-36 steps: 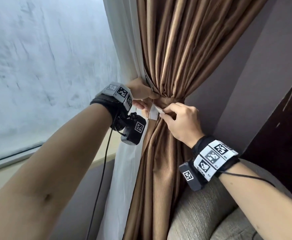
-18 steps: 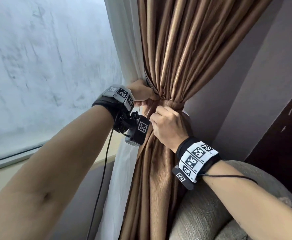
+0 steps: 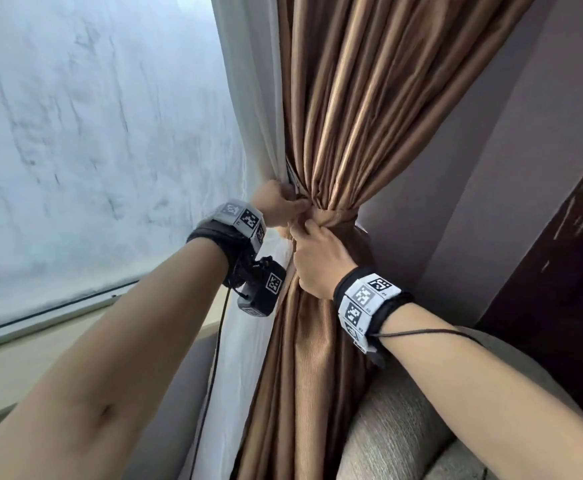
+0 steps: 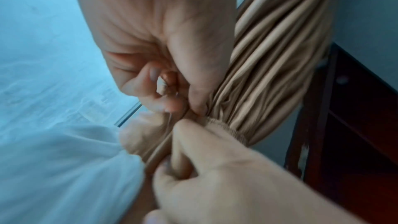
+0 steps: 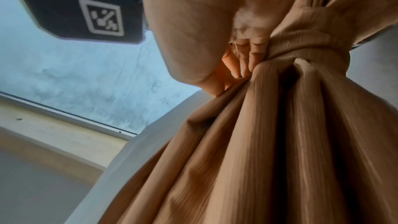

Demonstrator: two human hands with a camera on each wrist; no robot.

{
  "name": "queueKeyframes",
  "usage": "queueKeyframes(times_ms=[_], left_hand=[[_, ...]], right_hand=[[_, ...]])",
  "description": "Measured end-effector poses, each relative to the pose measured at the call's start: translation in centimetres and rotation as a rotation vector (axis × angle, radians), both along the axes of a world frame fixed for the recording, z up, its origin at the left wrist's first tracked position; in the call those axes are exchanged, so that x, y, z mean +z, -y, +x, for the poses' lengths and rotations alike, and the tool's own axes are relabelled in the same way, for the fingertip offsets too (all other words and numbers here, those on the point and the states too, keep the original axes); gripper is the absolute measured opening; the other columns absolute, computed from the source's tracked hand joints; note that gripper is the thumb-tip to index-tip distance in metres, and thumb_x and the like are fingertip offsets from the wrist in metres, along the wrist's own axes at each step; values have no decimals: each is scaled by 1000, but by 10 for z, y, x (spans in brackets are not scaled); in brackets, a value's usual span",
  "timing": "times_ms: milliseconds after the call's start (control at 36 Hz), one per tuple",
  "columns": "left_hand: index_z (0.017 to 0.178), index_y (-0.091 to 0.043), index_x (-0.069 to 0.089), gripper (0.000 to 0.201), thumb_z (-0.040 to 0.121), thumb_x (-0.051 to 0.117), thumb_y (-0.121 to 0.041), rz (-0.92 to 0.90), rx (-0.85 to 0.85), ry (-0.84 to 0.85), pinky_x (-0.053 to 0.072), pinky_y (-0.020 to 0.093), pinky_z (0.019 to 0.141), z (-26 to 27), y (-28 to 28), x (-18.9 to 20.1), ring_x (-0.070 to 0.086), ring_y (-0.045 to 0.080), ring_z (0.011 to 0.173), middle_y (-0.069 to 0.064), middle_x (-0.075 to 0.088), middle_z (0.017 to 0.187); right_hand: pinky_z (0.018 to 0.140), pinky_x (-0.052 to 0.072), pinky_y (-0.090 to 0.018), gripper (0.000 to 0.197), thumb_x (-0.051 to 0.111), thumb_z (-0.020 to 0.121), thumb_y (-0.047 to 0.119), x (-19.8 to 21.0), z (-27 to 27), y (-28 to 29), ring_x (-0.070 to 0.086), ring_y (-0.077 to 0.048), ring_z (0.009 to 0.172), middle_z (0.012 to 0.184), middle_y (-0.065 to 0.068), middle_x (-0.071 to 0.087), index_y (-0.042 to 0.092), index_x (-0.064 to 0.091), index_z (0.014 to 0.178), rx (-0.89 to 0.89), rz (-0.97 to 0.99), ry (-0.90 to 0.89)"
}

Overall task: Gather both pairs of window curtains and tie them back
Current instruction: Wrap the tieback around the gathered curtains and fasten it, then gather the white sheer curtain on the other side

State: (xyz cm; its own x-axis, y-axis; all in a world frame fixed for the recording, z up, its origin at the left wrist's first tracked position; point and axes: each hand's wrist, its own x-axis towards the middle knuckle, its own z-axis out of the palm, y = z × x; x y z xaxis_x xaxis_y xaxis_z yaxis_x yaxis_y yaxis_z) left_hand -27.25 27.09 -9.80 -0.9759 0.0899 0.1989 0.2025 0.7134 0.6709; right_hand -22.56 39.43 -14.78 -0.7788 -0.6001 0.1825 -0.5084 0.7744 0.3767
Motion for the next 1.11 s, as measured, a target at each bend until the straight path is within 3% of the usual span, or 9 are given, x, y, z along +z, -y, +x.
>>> queueKeyframes(times_ms=[111,167,250,333,389,472,583,805,1111], left_hand=[[101,-4,70,22,96,58,-22,-11,-70,-124,46,26,84,15,15,-6,63,17,98,7,67,112],[109,-7,71,20,95,59,-15,84,-68,-183,47,25,90,23,24,-5,61,11,97,5,69,113],[105,-9,73,16,94,62,-16,282,2,-245,54,21,76,35,42,6,64,10,87,3,72,104],[103,-3,71,16,92,64,-13,371,41,-195,41,8,45,50,61,14,66,15,75,8,72,95],[100,-2,70,15,91,65,-13,336,49,-133,38,8,40,62,75,13,66,15,67,9,73,89],[96,-3,70,10,91,65,-10,238,79,-62,38,8,40,86,103,2,65,14,63,7,72,82],[89,-8,71,9,89,62,-6,167,173,-1,38,10,40,117,151,-14,65,12,60,2,69,70],[89,-10,70,10,89,60,-9,160,461,42,41,15,42,203,282,-27,69,13,65,7,73,78],[84,-13,65,22,96,47,-11,242,934,-126,41,19,43,380,480,-25,64,15,55,4,70,70]], right_hand=[[105,37,-36,37,49,86,21,-3,-3,-3,41,-26,121,137,-6,45,10,64,118,-87,-137,127],[90,49,-32,25,58,78,26,2,2,-4,57,-17,94,99,-3,65,10,72,91,-176,-361,299],[58,46,-24,26,66,70,21,5,12,5,50,-13,53,50,-4,52,-4,64,62,-221,-665,438],[60,49,-27,33,66,71,18,6,22,29,52,-21,55,57,-19,58,-13,62,82,-115,-813,475],[65,54,-35,25,65,74,25,10,25,51,61,-21,59,59,-11,66,1,71,76,-71,-794,477],[70,54,-30,17,63,80,29,19,32,85,67,-12,71,59,7,67,19,76,74,-13,-819,492],[66,54,-28,16,63,81,24,24,40,132,68,-11,70,60,4,69,19,76,74,67,-881,564],[53,44,-20,16,62,81,18,15,84,277,56,0,51,59,2,68,15,76,75,297,-849,781],[52,42,-18,18,64,78,19,35,216,527,53,-1,50,56,3,66,17,73,63,757,-723,978]])
